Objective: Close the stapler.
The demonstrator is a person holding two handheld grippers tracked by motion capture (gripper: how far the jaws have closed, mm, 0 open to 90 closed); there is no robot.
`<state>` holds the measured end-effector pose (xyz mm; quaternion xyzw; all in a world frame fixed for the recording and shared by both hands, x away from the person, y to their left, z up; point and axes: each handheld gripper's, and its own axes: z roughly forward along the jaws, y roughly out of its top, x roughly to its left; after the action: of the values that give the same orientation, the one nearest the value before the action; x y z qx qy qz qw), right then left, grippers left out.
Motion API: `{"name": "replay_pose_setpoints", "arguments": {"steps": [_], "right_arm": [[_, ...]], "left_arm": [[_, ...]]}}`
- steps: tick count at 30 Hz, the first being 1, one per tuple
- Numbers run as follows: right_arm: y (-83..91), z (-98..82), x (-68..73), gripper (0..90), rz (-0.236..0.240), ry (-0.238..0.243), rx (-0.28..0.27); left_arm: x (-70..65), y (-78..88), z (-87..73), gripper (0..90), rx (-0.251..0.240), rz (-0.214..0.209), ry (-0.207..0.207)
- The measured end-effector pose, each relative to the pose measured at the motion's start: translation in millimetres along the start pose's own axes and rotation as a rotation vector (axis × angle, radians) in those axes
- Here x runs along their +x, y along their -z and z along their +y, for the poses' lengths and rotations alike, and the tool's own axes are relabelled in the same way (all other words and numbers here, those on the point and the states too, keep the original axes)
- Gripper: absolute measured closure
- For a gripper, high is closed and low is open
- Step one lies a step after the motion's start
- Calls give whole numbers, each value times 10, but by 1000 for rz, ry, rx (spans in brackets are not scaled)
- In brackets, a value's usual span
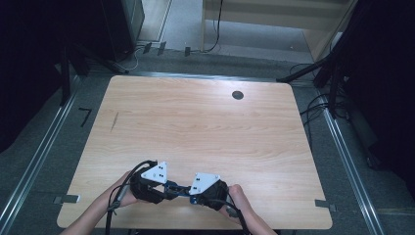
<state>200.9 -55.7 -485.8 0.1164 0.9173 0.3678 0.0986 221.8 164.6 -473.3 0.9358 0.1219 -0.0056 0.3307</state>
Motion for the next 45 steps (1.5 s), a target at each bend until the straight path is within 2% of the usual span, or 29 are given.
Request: {"name": "replay_pose_setpoints", "arguments": {"steps": [15,21,27,32,34,37,45], "right_arm": [[67,6,-14,900,17,12,-15],[72,1,-17,900,22,8,-18],[76,-4,-15,900,23,10,-20],[77,-1,-13,900,23,9,-18],[76,2,-10,900,20,14,-15],[80,3,-10,900,17,13,-16],[101,0,-21,900,7,4,-24]], "left_arm": [[-53,42,113,643,-75,20,-29],[-59,61,114,642,-72,19,-42],[-30,104,73,615,-77,12,-29],[-33,50,51,606,-44,-14,-25],[-29,31,48,605,-39,-6,-37],[-25,12,44,652,-50,3,-37],[-56,9,82,662,-72,16,-60]]}}
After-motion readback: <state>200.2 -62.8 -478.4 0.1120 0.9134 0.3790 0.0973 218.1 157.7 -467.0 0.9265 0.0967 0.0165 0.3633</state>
